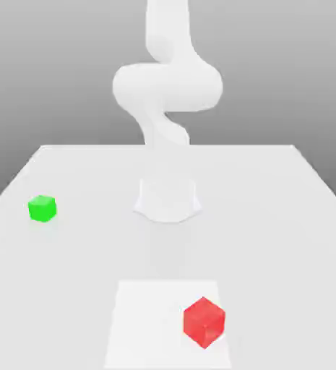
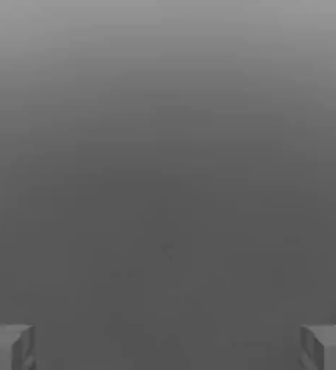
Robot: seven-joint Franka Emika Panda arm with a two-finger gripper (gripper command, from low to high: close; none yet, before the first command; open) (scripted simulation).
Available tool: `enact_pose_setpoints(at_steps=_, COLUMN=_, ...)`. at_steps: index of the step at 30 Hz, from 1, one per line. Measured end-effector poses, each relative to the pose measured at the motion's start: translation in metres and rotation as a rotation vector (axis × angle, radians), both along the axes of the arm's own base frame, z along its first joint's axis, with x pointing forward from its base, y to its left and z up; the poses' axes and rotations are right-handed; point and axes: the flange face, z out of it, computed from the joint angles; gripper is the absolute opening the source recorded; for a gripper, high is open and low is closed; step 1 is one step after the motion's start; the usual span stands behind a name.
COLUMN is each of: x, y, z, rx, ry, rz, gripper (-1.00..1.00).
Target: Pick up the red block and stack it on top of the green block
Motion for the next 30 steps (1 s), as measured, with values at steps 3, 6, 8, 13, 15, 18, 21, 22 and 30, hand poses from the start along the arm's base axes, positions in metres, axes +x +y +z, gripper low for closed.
enact_pose_setpoints(at_steps=3, x=0.036, y=0.009, z=-0.059, rx=-0.066, ry=0.101, rz=0.069, gripper=0.00)
enact_pose_setpoints(at_steps=6, x=0.063, y=0.016, z=-0.120, rx=-0.121, ry=0.197, rz=0.142, gripper=0.00)
enact_pose_setpoints(at_steps=8, x=0.075, y=0.021, z=-0.161, rx=-0.152, ry=0.260, rz=0.195, gripper=0.00)
enact_pose_setpoints(at_steps=13, x=0.089, y=0.032, z=-0.265, rx=-0.210, ry=0.416, rz=0.339, gripper=0.00)
enact_pose_setpoints(at_steps=15, x=0.088, y=0.037, z=-0.307, rx=-0.225, ry=0.476, rz=0.401, gripper=0.00)
enact_pose_setpoints(at_steps=18, x=0.079, y=0.045, z=-0.367, rx=-0.241, ry=0.564, rz=0.502, gripper=0.00)
enact_pose_setpoints(at_steps=21, x=0.062, y=0.053, z=-0.425, rx=-0.245, ry=0.647, rz=0.606, gripper=0.00)
enact_pose_setpoints(at_steps=22, x=0.056, y=0.054, z=-0.442, rx=-0.243, ry=0.671, rz=0.634, gripper=0.00)
enact_pose_setpoints(at_steps=30, x=0.050, y=0.055, z=-0.516, rx=-0.239, ry=0.694, rz=0.661, gripper=-1.00)
